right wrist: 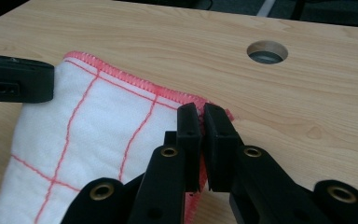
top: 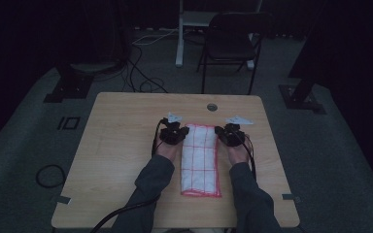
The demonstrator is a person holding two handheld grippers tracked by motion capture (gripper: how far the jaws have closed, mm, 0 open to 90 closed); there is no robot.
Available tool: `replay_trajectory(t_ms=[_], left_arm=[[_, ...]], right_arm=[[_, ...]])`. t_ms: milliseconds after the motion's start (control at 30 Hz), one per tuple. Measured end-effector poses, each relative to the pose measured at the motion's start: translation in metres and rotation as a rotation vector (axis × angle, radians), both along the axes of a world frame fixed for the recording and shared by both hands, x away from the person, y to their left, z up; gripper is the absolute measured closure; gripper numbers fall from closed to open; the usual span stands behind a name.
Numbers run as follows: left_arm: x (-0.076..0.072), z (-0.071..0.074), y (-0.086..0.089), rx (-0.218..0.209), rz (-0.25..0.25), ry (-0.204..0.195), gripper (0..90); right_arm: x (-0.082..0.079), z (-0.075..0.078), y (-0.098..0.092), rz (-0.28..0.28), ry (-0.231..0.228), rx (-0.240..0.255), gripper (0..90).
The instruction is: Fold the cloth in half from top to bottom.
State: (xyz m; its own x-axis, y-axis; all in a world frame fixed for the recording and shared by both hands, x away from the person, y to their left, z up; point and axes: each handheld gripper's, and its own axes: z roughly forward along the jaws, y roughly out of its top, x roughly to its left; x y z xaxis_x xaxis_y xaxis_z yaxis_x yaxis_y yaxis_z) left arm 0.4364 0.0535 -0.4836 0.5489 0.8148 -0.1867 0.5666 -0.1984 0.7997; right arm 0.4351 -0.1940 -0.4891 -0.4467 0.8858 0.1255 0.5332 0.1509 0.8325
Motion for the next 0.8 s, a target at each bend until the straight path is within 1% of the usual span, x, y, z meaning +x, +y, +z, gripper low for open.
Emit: replay_trajectory(t_ms=[133,300,433,600,633,700,800], left_arm=[[-0.009,-0.001,0.003,0.003,-0.01,-0.008,86.9],[-0.019,-0.002,0.008,0.0,-0.023,-0.01,86.8],[-0.027,0.003,0.01,0.003,-0.035,-0.024,86.8],[-0.037,0.015,0.013,-0.01,-0.053,-0.043,86.8],[-0.037,0.015,0.013,-0.01,-0.053,-0.043,86.8],[-0.042,0.018,0.013,-0.008,-0.062,-0.054,86.8],[-0.048,0.02,0.013,-0.012,-0.072,-0.059,86.8]], right_arm=[[-0.008,0.0,0.002,0.029,-0.01,-0.017,86.6],[-0.02,0.0,0.0,0.05,-0.023,0.01,86.6],[-0.028,0.004,0.001,0.063,-0.04,0.015,86.6],[-0.038,0.011,0.001,0.087,-0.061,0.007,86.6],[-0.038,0.011,0.001,0.087,-0.061,0.007,86.6],[-0.041,0.015,0.001,0.093,-0.075,0.009,86.6],[-0.046,0.018,0.0,0.1,-0.082,0.008,86.6]])
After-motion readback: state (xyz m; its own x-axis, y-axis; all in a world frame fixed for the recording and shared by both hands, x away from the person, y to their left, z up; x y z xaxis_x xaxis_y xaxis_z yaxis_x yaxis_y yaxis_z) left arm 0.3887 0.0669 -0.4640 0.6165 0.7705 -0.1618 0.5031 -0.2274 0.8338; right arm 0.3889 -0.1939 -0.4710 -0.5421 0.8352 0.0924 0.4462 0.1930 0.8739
